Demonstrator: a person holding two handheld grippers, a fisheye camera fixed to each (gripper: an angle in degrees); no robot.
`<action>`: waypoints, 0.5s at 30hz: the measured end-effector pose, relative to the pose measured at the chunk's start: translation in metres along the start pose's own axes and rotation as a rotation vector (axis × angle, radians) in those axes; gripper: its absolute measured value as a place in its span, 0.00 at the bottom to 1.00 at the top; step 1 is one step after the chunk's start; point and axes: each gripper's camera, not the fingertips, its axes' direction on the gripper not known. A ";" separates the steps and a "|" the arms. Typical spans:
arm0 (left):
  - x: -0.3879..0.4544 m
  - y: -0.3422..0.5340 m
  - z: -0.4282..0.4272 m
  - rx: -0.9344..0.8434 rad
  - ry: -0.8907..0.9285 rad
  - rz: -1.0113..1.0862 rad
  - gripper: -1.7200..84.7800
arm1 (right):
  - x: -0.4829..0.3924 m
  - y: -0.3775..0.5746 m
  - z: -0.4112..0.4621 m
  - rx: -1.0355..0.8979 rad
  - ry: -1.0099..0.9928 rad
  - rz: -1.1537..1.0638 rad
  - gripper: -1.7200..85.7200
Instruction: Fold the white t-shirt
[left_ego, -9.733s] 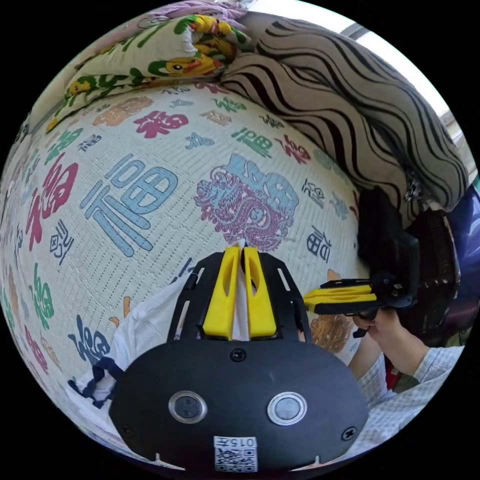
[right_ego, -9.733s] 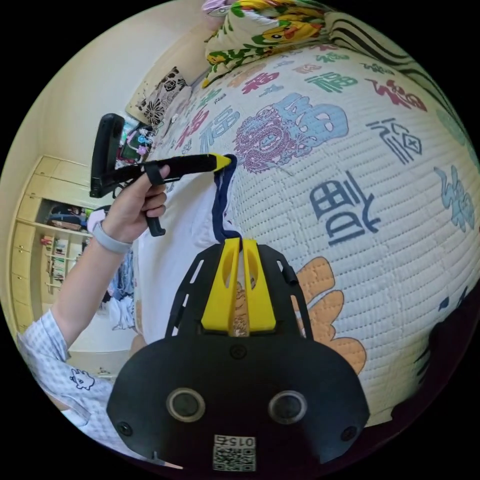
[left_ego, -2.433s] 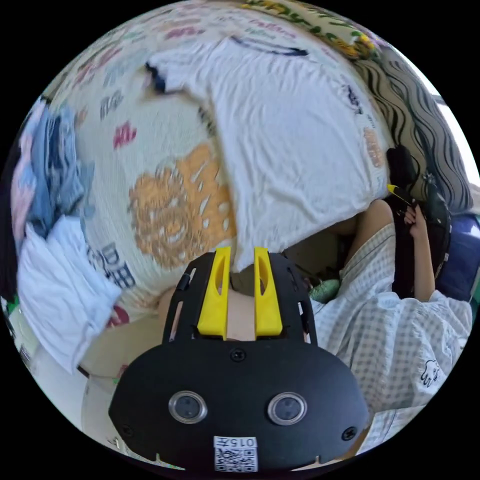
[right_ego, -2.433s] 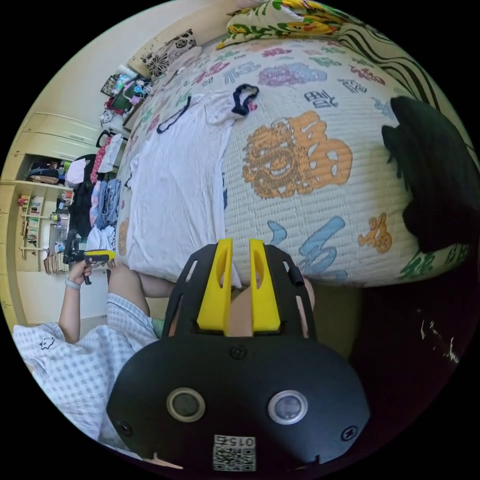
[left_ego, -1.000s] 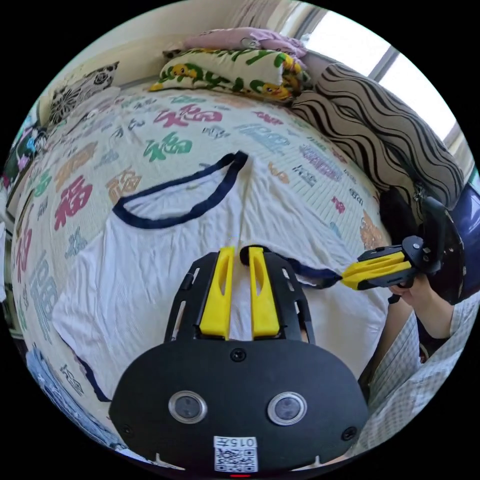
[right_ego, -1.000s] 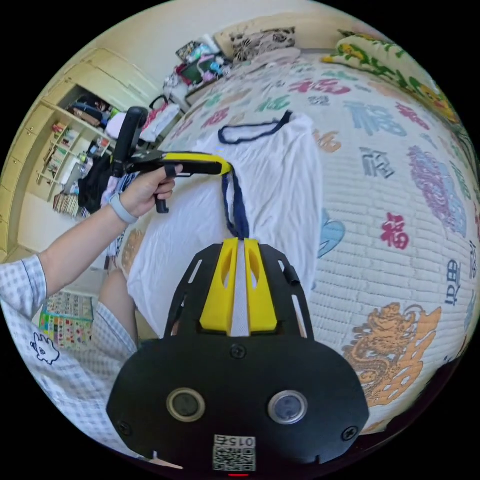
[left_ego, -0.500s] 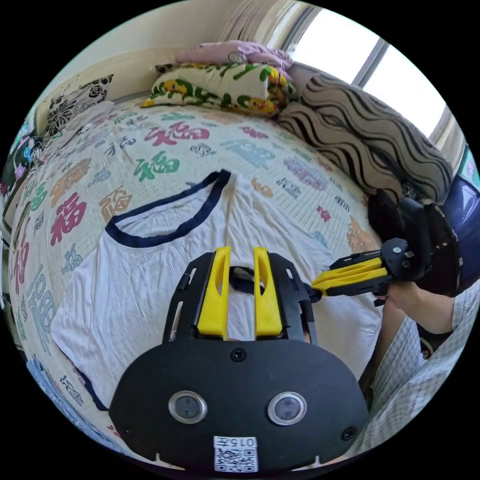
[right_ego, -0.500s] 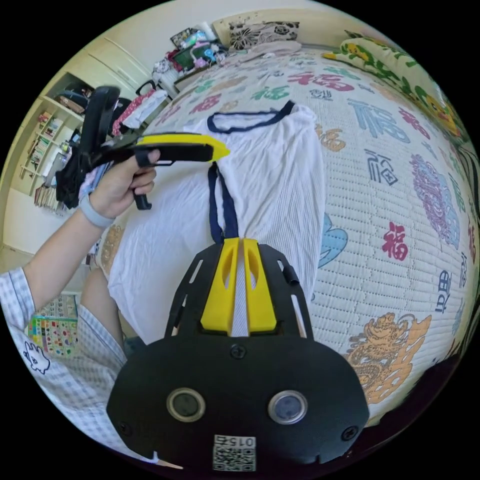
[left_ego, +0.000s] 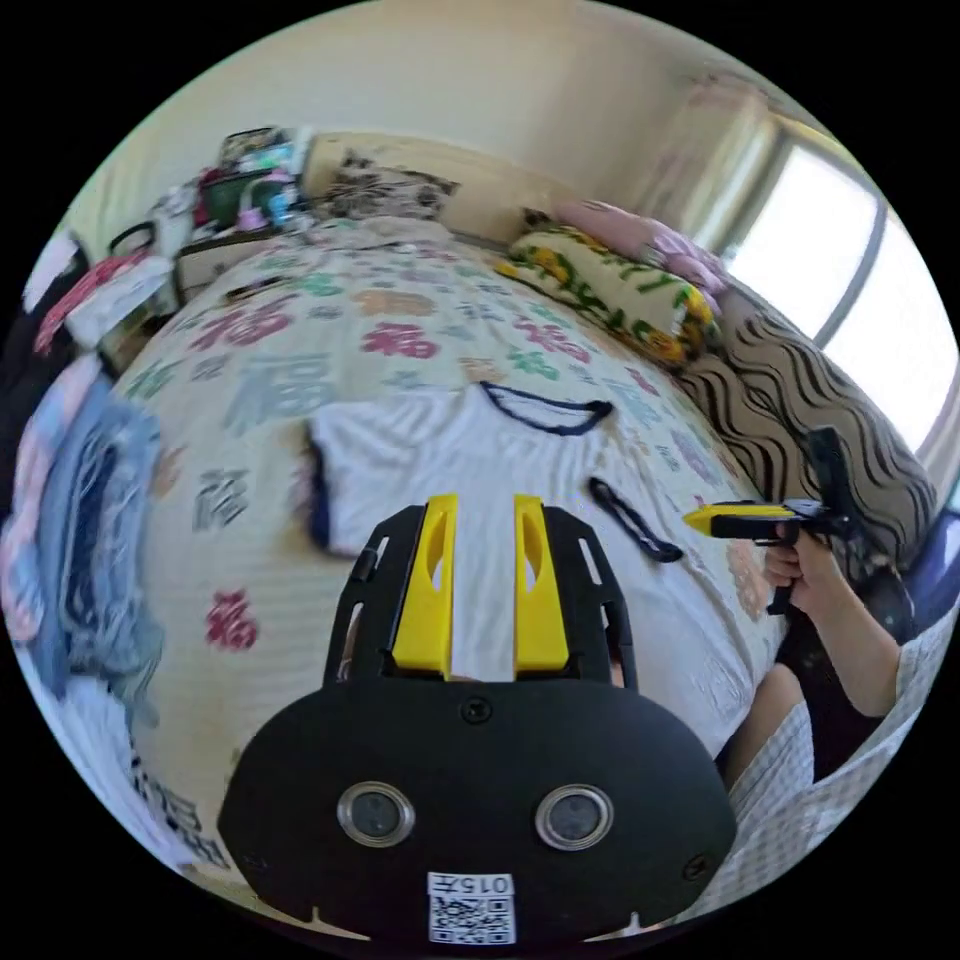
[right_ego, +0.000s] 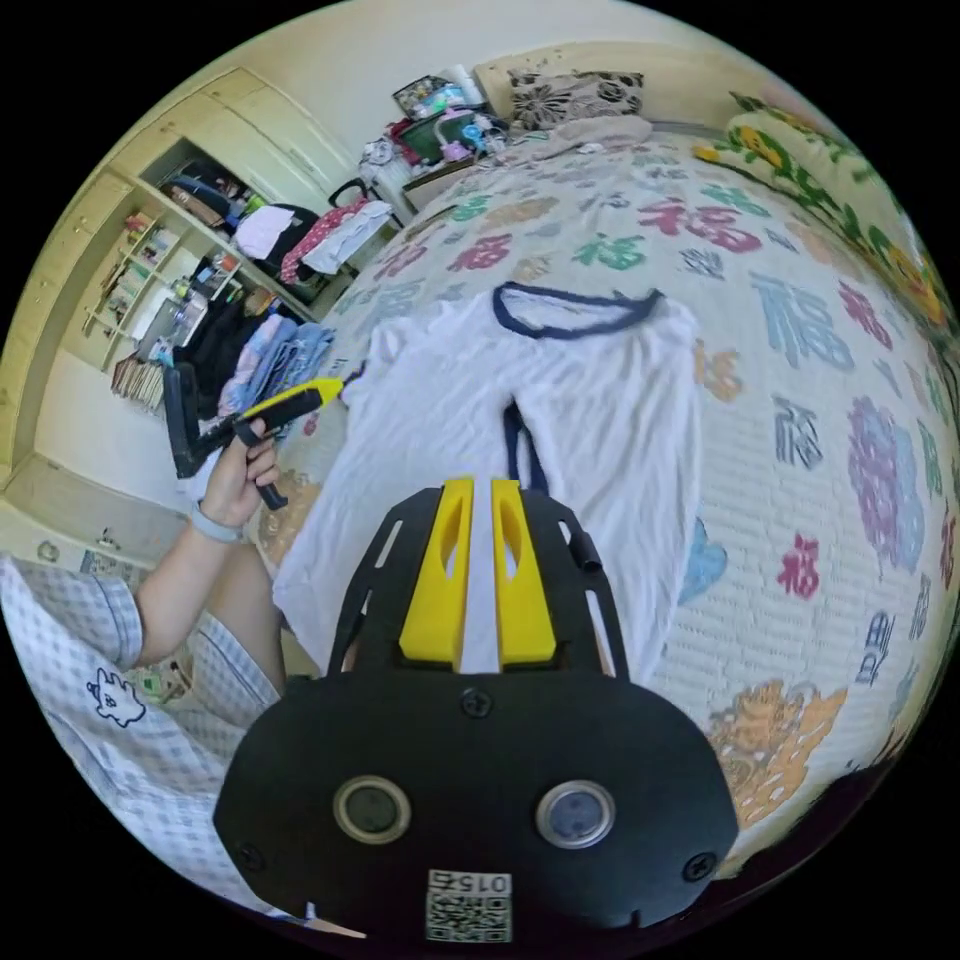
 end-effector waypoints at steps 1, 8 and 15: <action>-0.026 0.010 -0.005 -0.019 -0.031 -0.082 0.13 | -0.018 -0.025 0.005 -0.020 -0.004 -0.042 0.08; -0.098 0.028 -0.002 0.014 0.049 -0.263 0.14 | -0.129 -0.182 0.074 -0.110 -0.032 -0.185 0.09; -0.114 0.036 0.024 -0.021 0.063 -0.250 0.11 | -0.194 -0.277 0.167 -0.314 0.209 -0.233 0.11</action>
